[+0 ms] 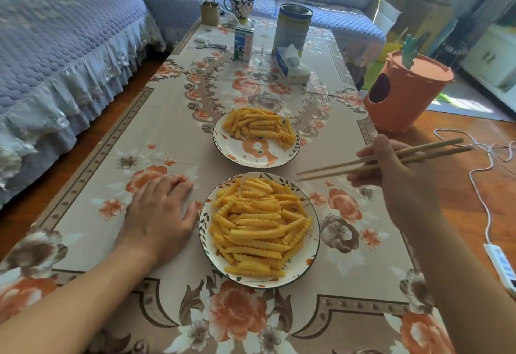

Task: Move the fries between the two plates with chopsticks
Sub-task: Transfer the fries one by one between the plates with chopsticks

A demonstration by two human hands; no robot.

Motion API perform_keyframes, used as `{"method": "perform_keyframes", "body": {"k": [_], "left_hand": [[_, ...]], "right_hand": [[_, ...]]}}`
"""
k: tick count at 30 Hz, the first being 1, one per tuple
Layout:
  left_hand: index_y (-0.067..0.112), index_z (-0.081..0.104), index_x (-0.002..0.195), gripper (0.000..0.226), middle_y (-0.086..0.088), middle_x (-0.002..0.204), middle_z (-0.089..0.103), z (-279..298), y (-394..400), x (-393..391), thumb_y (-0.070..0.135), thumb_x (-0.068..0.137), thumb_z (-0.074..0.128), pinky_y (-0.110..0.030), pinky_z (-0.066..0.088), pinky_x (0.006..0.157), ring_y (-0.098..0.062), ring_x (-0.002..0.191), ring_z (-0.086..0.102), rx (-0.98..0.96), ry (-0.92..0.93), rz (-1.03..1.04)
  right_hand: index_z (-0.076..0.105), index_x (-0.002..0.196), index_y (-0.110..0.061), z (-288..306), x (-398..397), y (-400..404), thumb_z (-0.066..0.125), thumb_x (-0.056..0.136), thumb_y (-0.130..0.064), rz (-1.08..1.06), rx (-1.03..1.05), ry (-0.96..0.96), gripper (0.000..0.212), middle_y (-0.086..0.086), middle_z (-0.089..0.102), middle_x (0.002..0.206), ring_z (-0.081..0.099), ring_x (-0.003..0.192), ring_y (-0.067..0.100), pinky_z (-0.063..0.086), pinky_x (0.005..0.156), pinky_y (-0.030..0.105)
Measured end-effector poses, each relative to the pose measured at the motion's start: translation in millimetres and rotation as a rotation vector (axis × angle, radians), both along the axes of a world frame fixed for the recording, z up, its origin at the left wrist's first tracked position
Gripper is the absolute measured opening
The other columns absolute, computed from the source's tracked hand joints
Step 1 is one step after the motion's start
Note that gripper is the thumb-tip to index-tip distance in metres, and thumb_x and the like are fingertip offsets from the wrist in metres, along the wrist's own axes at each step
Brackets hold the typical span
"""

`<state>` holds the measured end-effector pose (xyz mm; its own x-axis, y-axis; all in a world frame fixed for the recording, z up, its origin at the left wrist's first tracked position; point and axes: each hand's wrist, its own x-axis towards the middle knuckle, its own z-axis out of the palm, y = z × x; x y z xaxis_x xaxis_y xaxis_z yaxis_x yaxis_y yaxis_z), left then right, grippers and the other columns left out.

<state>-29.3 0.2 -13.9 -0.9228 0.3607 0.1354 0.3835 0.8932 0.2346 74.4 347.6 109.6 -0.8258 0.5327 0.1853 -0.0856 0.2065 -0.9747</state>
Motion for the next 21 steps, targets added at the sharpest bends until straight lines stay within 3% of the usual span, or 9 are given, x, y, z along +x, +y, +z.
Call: {"method": "perform_keyframes", "body": {"k": [4, 7, 11, 15, 18, 21], "left_hand": [[0.027, 0.057, 0.136, 0.055, 0.000, 0.143, 0.051, -0.1, -0.6, -0.7, 0.053, 0.092, 0.037, -0.048, 0.032, 0.116, -0.023, 0.137, 0.038, 0.015, -0.005, -0.005], [0.028, 0.054, 0.137, 0.055, 0.001, 0.144, 0.049, 0.5, -0.1, -1.6, 0.054, 0.092, 0.036, -0.047, 0.031, 0.117, -0.022, 0.139, 0.036, 0.008, -0.019, -0.003], [0.030, 0.053, 0.138, 0.054, 0.002, 0.145, 0.048, 0.8, -0.6, -1.1, 0.053, 0.093, 0.037, -0.046, 0.031, 0.117, -0.021, 0.139, 0.036, 0.002, -0.026, -0.001], [0.030, 0.052, 0.139, 0.055, 0.002, 0.146, 0.047, 1.3, -1.4, -1.4, 0.054, 0.092, 0.035, -0.046, 0.030, 0.118, -0.021, 0.140, 0.034, 0.006, -0.035, -0.001], [0.030, 0.052, 0.139, 0.056, 0.001, 0.147, 0.047, 1.6, -1.2, -1.5, 0.055, 0.092, 0.034, -0.047, 0.029, 0.118, -0.022, 0.141, 0.034, 0.007, -0.034, 0.001], [0.030, 0.053, 0.138, 0.055, 0.001, 0.146, 0.047, 1.4, -1.3, -1.2, 0.054, 0.092, 0.035, -0.047, 0.028, 0.118, -0.022, 0.140, 0.033, 0.007, -0.034, 0.004]], "right_hand": [[0.073, 0.090, -0.011, -9.4, -44.6, -5.0, 0.060, 0.103, -0.026, -0.019, 0.142, 0.004, 0.023, 0.005, 0.074, 0.067, 0.074, 0.062, 0.026, 0.064, 0.062, 0.034], [0.072, 0.090, -0.012, -15.6, -78.9, -14.6, 0.060, 0.104, -0.024, -0.054, 0.308, 0.029, 0.022, -0.002, 0.070, 0.062, 0.073, 0.059, 0.017, 0.063, 0.059, 0.031], [0.068, 0.076, -0.032, -24.1, -107.2, -20.9, 0.058, 0.103, -0.033, -0.072, 0.490, 0.010, 0.029, -0.004, 0.070, 0.062, 0.071, 0.057, 0.019, 0.062, 0.063, 0.047], [0.068, 0.078, -0.032, -23.8, -107.1, -22.7, 0.057, 0.103, -0.038, -0.119, 0.436, -0.012, 0.028, 0.000, 0.070, 0.062, 0.070, 0.056, 0.017, 0.062, 0.067, 0.047], [0.069, 0.078, -0.023, -5.2, -85.4, -23.6, 0.057, 0.104, -0.037, -0.165, 0.293, 0.025, 0.031, 0.002, 0.069, 0.061, 0.068, 0.052, 0.014, 0.060, 0.060, 0.035], [0.070, 0.080, -0.014, 16.7, -46.8, -23.6, 0.055, 0.102, -0.041, -0.078, 0.188, 0.015, 0.037, 0.006, 0.070, 0.059, 0.071, 0.054, 0.023, 0.061, 0.058, 0.035]]}}
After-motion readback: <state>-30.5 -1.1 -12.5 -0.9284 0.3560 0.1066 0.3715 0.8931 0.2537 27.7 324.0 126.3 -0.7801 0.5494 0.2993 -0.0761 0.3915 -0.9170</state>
